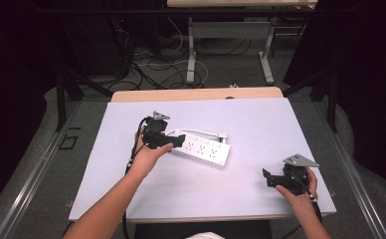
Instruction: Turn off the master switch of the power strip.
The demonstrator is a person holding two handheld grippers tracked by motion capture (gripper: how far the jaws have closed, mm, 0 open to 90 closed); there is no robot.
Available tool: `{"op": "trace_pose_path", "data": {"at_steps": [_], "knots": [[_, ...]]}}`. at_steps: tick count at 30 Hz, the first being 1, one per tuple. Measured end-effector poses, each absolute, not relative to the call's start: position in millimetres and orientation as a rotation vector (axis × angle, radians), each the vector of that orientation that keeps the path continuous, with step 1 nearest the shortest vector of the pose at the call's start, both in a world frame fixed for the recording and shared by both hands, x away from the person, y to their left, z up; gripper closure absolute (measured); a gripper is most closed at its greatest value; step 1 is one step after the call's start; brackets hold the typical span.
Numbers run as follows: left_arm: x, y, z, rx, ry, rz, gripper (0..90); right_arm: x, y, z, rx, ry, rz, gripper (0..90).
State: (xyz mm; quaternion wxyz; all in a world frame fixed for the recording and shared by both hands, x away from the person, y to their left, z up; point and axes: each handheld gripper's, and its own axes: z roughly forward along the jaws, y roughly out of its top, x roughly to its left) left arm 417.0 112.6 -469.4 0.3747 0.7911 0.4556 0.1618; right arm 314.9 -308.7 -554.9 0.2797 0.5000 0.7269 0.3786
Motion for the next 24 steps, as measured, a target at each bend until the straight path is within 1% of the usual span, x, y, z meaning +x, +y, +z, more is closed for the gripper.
{"op": "trace_pose_path", "data": {"at_steps": [1,3,8,13,17,24], "knots": [[414.7,112.4,-468.8,2.017,1.168,0.403,1.2,314.8,-308.6,-554.9,1.342,1.948,1.015,2.1],[410.8,114.1,-467.8,2.007,1.149,0.395,0.5,314.5,-308.4,-554.9,1.347,1.947,1.019,2.1],[400.1,117.6,-466.1,2.024,1.125,0.396,0.4,314.4,-308.6,-554.8,1.347,1.945,1.020,2.1],[390.7,121.9,-463.1,1.992,1.103,0.401,0.4,314.5,-308.8,-554.5,1.338,1.947,1.023,2.1],[384.1,126.2,-460.7,1.999,1.095,0.417,0.4,314.3,-308.6,-554.4,1.348,1.942,1.021,2.1],[372.8,141.4,-459.6,1.970,1.117,0.421,0.5,313.7,-309.2,-553.6,1.350,1.941,1.017,2.1]]}}
